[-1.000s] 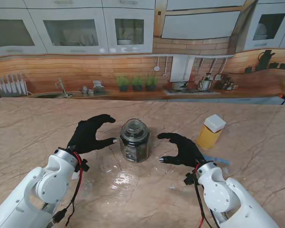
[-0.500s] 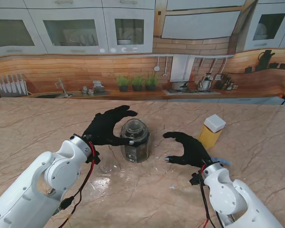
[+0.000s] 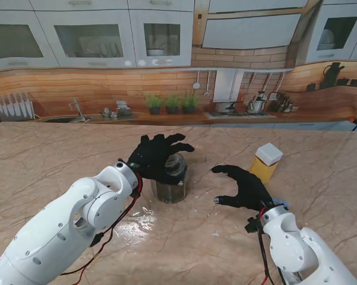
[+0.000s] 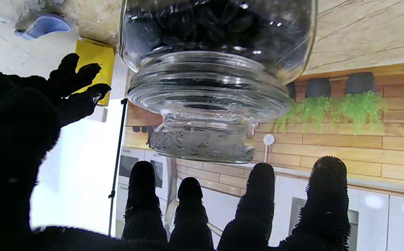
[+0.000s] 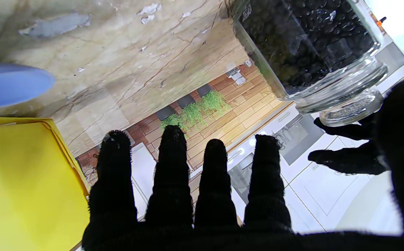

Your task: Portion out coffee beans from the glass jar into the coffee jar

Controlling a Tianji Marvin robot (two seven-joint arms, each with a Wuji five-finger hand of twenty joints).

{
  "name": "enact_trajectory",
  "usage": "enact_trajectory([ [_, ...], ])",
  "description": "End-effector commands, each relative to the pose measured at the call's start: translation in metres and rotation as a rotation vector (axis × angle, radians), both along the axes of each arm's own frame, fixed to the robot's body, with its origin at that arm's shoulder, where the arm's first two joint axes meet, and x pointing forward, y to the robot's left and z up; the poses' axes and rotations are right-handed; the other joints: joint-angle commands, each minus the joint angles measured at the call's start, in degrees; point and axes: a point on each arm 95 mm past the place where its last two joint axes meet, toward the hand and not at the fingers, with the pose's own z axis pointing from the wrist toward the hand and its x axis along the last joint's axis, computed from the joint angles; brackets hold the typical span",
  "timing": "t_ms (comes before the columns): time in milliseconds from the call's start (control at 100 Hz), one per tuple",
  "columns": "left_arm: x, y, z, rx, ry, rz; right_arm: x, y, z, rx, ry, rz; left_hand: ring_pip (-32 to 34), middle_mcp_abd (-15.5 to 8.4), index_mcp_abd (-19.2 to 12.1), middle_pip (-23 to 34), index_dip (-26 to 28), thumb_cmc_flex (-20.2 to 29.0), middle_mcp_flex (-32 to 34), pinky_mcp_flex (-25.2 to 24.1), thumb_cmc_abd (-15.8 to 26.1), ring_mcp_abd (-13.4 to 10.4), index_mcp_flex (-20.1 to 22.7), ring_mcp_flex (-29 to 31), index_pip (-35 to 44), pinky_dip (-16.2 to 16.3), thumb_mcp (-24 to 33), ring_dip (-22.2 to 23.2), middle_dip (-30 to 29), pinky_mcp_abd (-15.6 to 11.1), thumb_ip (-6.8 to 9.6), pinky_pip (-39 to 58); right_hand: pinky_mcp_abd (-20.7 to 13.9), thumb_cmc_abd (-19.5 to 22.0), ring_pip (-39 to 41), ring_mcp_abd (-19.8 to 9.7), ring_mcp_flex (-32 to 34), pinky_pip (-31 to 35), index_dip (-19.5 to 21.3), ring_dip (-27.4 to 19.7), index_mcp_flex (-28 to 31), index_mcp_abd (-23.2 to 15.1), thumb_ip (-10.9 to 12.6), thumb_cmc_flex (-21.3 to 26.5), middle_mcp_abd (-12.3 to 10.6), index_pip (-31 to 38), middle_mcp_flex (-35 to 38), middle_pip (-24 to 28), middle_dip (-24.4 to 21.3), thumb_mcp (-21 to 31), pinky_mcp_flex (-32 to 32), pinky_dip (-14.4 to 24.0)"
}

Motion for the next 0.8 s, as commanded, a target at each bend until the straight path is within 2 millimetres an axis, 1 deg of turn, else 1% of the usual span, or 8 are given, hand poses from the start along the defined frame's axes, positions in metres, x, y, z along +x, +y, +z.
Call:
enact_trajectory([
  [0,0.004,-0.003,0.002,0.005,0.011,0.000,-0.002,0.001,0.000,0.001,-0.001,0.004,0.3,-1.4,-2.2,0.4,0.8,-1.3,0.0,0.6,-2.7,2.1,1.3,1.5,0.7,0.8,1.6,0.0,1.3,3.0,-1.78,0.5,0.1,-1.2,-0.3,0.3,0.2,0.5,0.3,0.7,0.6,-1.0,-0.1,0.3,-0.3,-0.2,1.0,-0.2,0.2,0.6,0.0,0.8],
  [170,0.009,-0.012,-0.001,0.077,0.044,-0.007,-0.004,0.001,-0.001,0.001,0.003,-0.002,2.8,-0.9,-2.7,2.4,3.9,-0.6,2.6,6.6,-5.5,4.0,4.7,5.3,6.1,2.5,4.9,0.0,1.1,3.0,-2.09,2.5,0.1,-1.1,-0.2,0.2,0.3,0.6,0.3,0.7,0.7,-1.3,-0.1,0.3,-0.3,-0.2,1.0,-0.2,0.2,0.6,0.1,0.8],
  [390,0.012,-0.014,-0.010,0.141,0.048,0.025,-0.004,0.000,-0.001,0.000,0.004,-0.005,4.6,-1.1,-2.4,3.5,5.7,1.8,3.6,12.0,-6.8,3.7,5.9,7.4,9.4,3.6,7.4,0.3,1.5,1.4,-1.79,6.0,0.1,-1.1,-0.3,0.2,0.3,0.6,0.4,0.7,0.8,-1.4,0.0,0.4,-0.4,-0.1,1.2,-0.1,0.2,0.5,0.1,0.8],
  [450,0.013,-0.014,-0.012,0.154,0.058,0.035,-0.004,0.000,-0.002,0.000,0.005,-0.004,5.9,-1.0,-2.3,4.1,6.2,2.5,4.2,15.4,-7.4,3.1,5.8,9.4,10.4,4.3,8.6,1.0,1.9,-0.3,-1.73,8.5,0.0,-1.1,-0.3,0.2,0.3,0.6,0.4,0.7,0.8,-1.4,0.0,0.4,-0.3,-0.2,1.1,-0.2,0.2,0.5,0.1,0.8],
  [540,0.015,-0.013,-0.019,0.156,0.095,0.049,-0.003,0.001,-0.002,0.000,0.005,-0.003,9.4,-0.9,-1.8,6.0,7.2,4.5,7.1,22.6,-8.6,1.7,6.7,15.3,12.7,5.3,10.6,3.5,3.2,-4.2,-1.67,13.5,-0.1,-1.1,-0.2,0.2,0.3,0.6,0.4,0.7,0.9,-1.4,0.0,0.6,-0.3,-0.1,1.2,-0.1,0.2,0.4,0.1,0.8],
  [640,0.015,-0.011,-0.026,0.175,0.136,0.053,-0.003,0.001,-0.002,-0.001,0.002,-0.002,12.1,-0.8,-0.7,8.0,8.1,5.6,10.6,28.7,-8.8,-0.1,7.6,21.2,15.0,4.3,11.9,6.0,4.5,-8.9,-1.57,17.0,-0.3,-0.8,-0.2,0.1,0.4,0.7,0.4,0.7,0.9,-1.4,0.0,0.7,-0.3,-0.1,1.2,-0.1,0.3,0.3,0.2,0.8],
  [710,0.014,-0.011,-0.031,0.176,0.157,0.054,-0.003,0.001,-0.001,-0.002,0.000,-0.002,12.7,-0.6,0.1,8.5,8.1,5.9,11.3,30.4,-8.8,-0.9,7.8,22.8,15.8,2.7,12.1,7.2,5.0,-10.3,-1.58,17.8,-0.4,-0.9,-0.1,0.1,0.6,0.7,0.4,0.7,0.9,-1.2,0.0,0.8,-0.2,0.0,1.2,0.0,0.3,0.2,0.3,0.8],
  [790,0.011,-0.009,-0.036,0.187,0.173,0.049,-0.002,0.001,-0.002,-0.001,-0.003,-0.002,12.9,-0.5,0.4,8.6,8.0,6.1,11.5,31.6,-8.7,-1.5,7.9,24.0,16.0,2.0,12.3,7.5,5.0,-11.5,-1.51,18.1,-0.5,-0.8,-0.1,0.1,0.6,0.7,0.4,0.7,0.9,-1.2,0.1,0.8,-0.2,0.0,1.2,0.1,0.3,0.1,0.3,0.9],
])
